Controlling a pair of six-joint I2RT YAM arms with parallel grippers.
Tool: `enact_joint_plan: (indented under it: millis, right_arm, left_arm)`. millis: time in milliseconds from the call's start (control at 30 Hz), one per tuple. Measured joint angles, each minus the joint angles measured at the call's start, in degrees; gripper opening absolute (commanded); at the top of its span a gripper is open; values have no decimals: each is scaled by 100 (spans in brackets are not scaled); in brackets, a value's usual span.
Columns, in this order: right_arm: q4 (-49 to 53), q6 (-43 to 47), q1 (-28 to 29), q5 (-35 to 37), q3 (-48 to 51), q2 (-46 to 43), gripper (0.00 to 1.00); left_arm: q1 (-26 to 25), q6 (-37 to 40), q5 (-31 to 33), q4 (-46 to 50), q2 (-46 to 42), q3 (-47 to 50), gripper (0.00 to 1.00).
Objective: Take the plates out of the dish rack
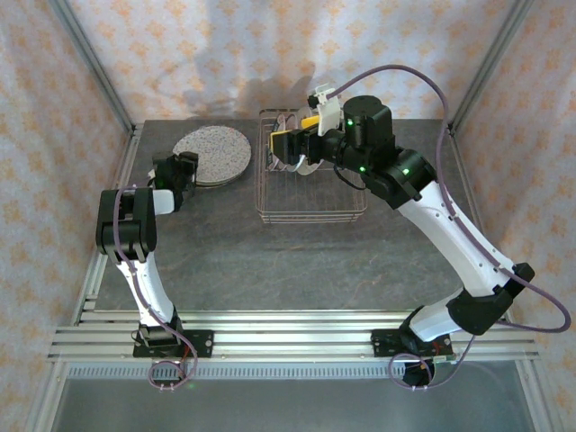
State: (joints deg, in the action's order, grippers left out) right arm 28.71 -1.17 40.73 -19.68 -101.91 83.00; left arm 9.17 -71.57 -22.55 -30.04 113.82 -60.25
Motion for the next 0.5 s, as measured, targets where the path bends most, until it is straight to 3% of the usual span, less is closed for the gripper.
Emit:
enact_joint_plan:
  millis: [500]
  right_arm:
    - [0, -26, 0, 24, 0, 0, 88]
  left_arm:
    - [66, 321, -105, 2052, -197, -660, 60]
